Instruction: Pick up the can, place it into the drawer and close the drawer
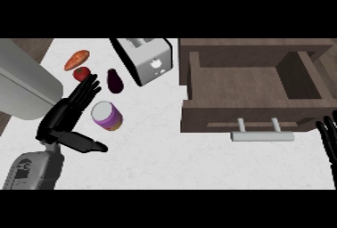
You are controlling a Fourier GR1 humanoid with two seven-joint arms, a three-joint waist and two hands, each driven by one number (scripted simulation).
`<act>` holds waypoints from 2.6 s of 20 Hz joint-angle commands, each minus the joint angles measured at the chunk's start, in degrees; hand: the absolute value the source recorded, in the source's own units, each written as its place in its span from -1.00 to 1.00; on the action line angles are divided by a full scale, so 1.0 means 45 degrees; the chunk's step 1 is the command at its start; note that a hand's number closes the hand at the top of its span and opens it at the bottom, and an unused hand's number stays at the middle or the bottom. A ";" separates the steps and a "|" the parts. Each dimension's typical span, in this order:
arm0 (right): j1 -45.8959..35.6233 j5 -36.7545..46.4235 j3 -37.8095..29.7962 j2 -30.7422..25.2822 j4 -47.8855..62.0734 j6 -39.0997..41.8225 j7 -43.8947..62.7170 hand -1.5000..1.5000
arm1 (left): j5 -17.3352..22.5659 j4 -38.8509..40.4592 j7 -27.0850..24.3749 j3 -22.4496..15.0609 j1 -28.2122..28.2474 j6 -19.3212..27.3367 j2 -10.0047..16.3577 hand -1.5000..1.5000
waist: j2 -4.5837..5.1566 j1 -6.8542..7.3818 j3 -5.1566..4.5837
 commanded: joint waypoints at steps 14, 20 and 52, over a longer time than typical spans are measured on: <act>-0.0435 0.0614 -0.0005 0.0423 0.0512 0.0185 -0.0241 -1.00 | -0.1760 0.6116 -0.4918 0.0653 -0.1116 -0.0588 0.1088 -1.00 | 0.0009 -0.0027 -0.0008; -0.0409 0.0792 0.0246 0.0582 -0.0101 0.0045 0.0133 -1.00 | -0.2304 0.8570 -0.6055 0.0681 -0.2252 -0.0313 0.1007 -1.00 | 0.0028 -0.0105 -0.0016; 0.0152 0.0104 -0.0146 0.0858 -0.1247 0.0761 0.0695 -1.00 | -0.3338 1.4878 -0.8799 0.1167 -0.5259 0.1038 0.0833 -1.00 | 0.0078 -0.0248 -0.0025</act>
